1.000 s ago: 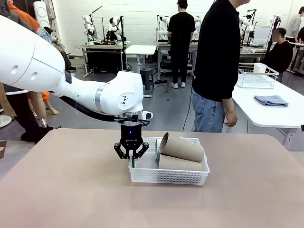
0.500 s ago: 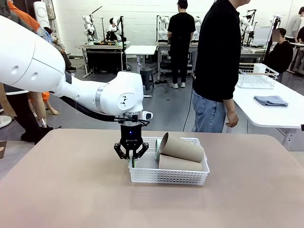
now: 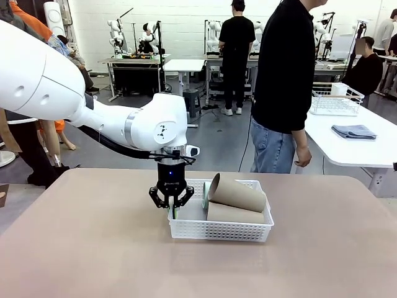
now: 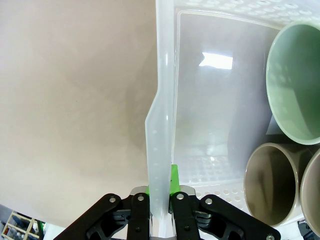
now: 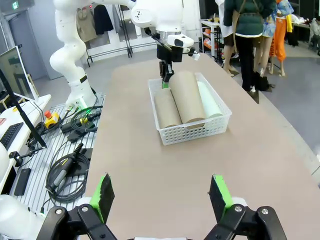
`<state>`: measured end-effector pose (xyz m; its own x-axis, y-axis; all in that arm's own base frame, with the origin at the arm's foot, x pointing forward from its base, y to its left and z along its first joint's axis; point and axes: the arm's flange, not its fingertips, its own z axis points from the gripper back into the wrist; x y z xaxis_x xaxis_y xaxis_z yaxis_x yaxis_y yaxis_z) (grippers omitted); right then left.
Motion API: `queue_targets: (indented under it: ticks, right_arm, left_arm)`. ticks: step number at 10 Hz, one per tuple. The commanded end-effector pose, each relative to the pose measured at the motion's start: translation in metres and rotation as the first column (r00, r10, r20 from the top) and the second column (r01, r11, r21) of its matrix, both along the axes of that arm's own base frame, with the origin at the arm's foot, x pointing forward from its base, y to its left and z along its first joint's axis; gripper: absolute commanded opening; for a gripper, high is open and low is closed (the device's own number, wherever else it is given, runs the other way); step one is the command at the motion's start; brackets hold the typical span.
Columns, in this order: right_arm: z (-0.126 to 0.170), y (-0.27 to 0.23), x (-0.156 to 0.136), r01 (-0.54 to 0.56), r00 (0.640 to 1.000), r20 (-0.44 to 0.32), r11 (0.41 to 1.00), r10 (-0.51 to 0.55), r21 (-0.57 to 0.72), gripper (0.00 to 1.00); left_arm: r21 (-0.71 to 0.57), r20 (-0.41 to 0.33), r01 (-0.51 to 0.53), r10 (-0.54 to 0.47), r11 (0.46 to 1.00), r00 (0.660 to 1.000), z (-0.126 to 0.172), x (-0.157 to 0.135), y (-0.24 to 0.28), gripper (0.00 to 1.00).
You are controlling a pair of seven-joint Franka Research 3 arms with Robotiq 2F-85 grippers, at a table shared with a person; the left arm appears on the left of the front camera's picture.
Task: Clean and organize the cups into the basket.
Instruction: Move the Organizing basket back to the left side of the table.
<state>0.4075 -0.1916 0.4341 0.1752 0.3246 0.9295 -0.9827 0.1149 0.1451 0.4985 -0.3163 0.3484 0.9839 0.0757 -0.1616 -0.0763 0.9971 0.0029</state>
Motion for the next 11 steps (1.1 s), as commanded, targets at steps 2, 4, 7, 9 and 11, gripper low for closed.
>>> queue_targets:
  ticks: [2,4,7,9,11]
  right_arm:
    - [0.000,0.000,0.000,0.000,1.000,0.000,1.000,0.000,0.000,1.00]
    - [-0.017,-0.030,0.001,0.096,0.813,-0.578,0.962,0.073,0.256,1.00]
    - [-0.046,-0.081,-0.030,0.398,0.529,-0.845,0.903,-0.081,0.162,1.00]
    - [-0.044,-0.100,-0.058,0.565,0.461,-0.827,0.825,-0.321,-0.004,1.00]
    - [-0.029,-0.119,-0.078,0.644,0.472,-0.804,0.764,-0.363,0.033,1.00]
  left_arm:
    - [0.002,-0.004,0.014,-0.014,1.000,1.000,0.001,-0.001,0.003,0.00]
    - [0.002,-0.004,0.014,-0.014,1.000,1.000,0.001,-0.001,0.003,0.00]
    - [0.002,-0.004,0.014,-0.014,1.000,1.000,0.001,-0.001,0.003,0.00]
    - [0.002,-0.004,0.014,-0.014,1.000,1.000,0.001,-0.001,0.003,0.00]
    - [0.002,-0.004,0.014,-0.014,1.000,1.000,0.001,-0.001,0.003,0.00]
